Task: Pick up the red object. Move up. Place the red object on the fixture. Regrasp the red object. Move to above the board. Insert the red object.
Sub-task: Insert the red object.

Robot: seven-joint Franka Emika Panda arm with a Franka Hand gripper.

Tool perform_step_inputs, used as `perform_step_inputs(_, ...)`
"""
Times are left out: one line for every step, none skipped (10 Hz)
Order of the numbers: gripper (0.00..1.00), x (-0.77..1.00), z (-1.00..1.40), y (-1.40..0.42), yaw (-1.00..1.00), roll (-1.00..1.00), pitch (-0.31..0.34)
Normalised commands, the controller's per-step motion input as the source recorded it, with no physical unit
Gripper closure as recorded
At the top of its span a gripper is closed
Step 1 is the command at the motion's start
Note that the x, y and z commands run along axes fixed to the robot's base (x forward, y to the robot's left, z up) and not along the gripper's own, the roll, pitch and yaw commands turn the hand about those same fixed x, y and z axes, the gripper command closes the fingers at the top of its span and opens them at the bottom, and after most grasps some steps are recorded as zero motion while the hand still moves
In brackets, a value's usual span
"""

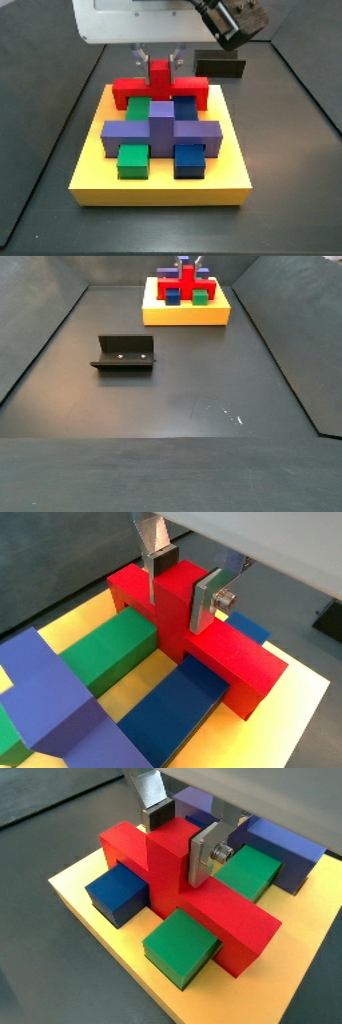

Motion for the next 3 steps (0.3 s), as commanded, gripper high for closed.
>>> perform_step_inputs(1.00, 0.00, -0.55, 0.02, -0.03, 0.00, -0.069)
perform_step_inputs(1.00, 0.00, -0.08, 0.00, -0.03, 0.04, 0.000)
perform_step_inputs(1.00, 0.00, 0.00, 0.00, 0.00, 0.00, 0.000)
